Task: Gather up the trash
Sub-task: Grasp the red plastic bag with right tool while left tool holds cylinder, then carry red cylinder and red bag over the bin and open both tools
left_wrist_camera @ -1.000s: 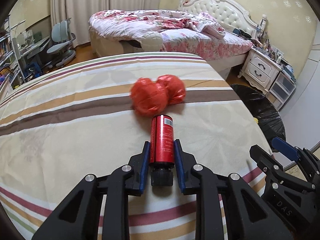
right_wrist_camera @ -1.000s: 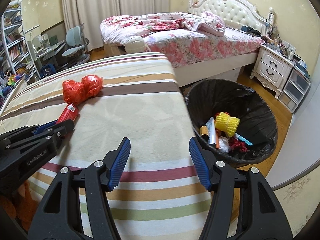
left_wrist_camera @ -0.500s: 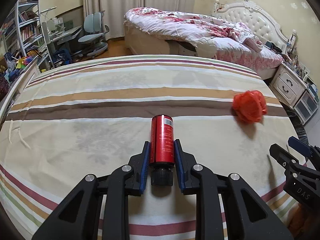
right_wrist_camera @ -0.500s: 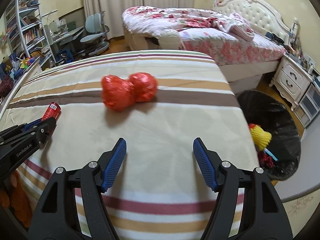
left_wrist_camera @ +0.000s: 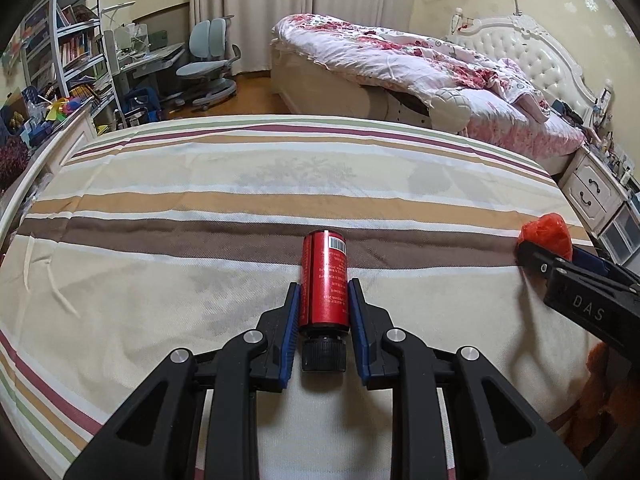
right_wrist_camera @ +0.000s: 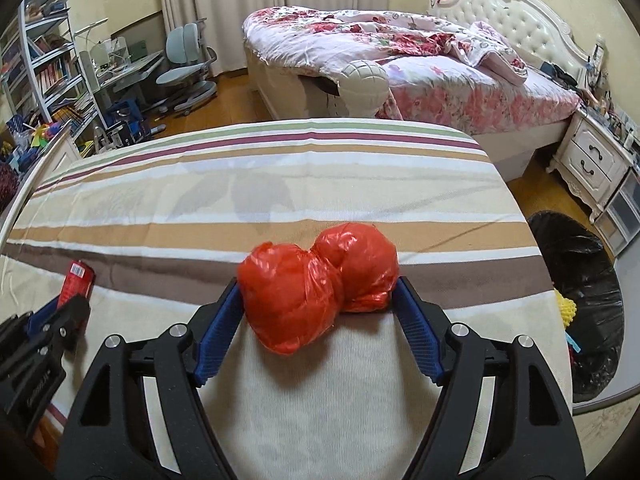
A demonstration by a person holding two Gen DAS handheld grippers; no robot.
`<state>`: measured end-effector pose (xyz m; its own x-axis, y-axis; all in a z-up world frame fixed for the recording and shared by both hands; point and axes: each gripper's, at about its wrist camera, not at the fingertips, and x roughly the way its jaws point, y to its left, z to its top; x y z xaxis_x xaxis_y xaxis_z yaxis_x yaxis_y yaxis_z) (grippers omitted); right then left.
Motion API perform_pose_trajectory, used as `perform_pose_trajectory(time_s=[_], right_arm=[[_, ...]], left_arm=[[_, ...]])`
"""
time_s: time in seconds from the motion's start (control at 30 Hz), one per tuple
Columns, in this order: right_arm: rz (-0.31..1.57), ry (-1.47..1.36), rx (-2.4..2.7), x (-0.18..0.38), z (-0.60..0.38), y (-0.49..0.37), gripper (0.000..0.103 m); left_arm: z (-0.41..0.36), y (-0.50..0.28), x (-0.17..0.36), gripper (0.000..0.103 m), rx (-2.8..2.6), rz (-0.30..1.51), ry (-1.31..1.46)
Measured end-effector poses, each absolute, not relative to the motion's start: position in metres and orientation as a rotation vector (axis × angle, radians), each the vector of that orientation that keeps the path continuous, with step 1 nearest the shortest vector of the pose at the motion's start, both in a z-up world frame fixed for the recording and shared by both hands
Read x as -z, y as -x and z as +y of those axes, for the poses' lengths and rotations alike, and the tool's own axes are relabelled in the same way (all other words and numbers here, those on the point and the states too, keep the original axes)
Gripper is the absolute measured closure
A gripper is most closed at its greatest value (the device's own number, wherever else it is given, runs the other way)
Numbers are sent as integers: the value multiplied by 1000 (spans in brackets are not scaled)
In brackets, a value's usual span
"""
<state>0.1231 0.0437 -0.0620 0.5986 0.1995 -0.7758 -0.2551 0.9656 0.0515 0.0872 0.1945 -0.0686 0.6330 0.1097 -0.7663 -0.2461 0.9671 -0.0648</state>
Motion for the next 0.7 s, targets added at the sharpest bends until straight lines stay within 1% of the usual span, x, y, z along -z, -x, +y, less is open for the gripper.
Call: perform_pose_trajectory(time_s=[0.03, 0.07, 0.17, 0.7], right_arm=[[894, 66, -269, 62, 44, -123, 32], [894, 63, -279, 63, 43, -122, 39], [885, 58, -287, 60, 43, -118, 45], [833, 87, -300, 53, 14, -51, 46]], left_arm=[[195, -87, 69, 78, -205, 863, 168], [194, -87, 68, 78, -206, 862, 166], [195, -86, 68, 78, -204, 861, 166], [174, -72, 61, 78, -162, 824, 150]])
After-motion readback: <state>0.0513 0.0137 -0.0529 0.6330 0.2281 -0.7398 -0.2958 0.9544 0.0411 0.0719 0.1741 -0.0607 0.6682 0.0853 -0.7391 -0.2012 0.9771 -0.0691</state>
